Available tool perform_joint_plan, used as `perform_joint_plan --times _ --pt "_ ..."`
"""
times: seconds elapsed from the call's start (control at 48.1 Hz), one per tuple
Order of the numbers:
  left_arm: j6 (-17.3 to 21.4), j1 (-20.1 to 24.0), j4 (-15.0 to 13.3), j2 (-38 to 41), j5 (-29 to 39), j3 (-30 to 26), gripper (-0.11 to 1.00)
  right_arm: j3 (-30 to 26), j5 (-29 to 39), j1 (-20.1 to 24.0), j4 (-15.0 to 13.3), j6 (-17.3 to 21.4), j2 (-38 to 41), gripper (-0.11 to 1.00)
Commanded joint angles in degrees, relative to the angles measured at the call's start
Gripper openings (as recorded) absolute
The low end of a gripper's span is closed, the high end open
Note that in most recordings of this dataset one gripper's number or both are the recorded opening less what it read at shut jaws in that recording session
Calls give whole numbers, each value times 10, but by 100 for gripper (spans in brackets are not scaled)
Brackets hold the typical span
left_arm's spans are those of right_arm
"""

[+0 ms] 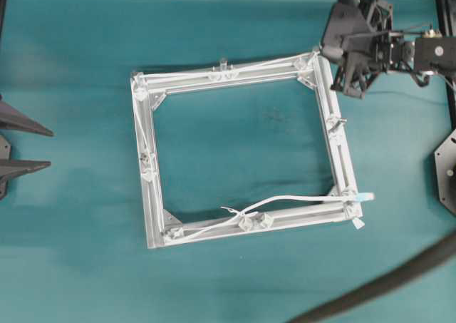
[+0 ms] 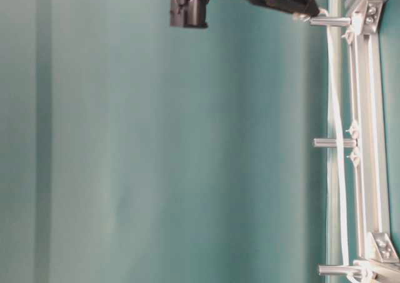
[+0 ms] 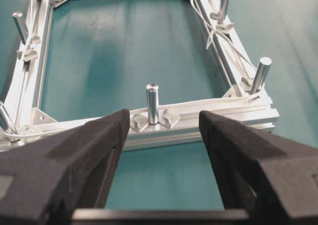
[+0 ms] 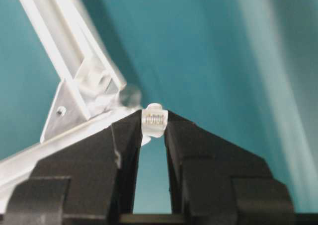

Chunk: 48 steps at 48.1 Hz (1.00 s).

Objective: Move the cable alternately left and right between 8 pins so it hooks onto each one.

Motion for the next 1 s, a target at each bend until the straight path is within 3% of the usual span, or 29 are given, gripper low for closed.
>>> perform_joint_plan --times 0.0,0.374,0.624,0.977 --pt "1 1 2 4 -3 -10 69 8 -14 -6 -2 0 -21 15" --pt "1 1 3 4 -3 -10 69 69 -79 -5 -2 -1 -82 15" --pt "1 1 2 4 -3 -10 69 91 -113 -1 4 5 -69 15" --pt "1 1 2 4 -3 -10 69 69 -98 -1 5 62 -32 15"
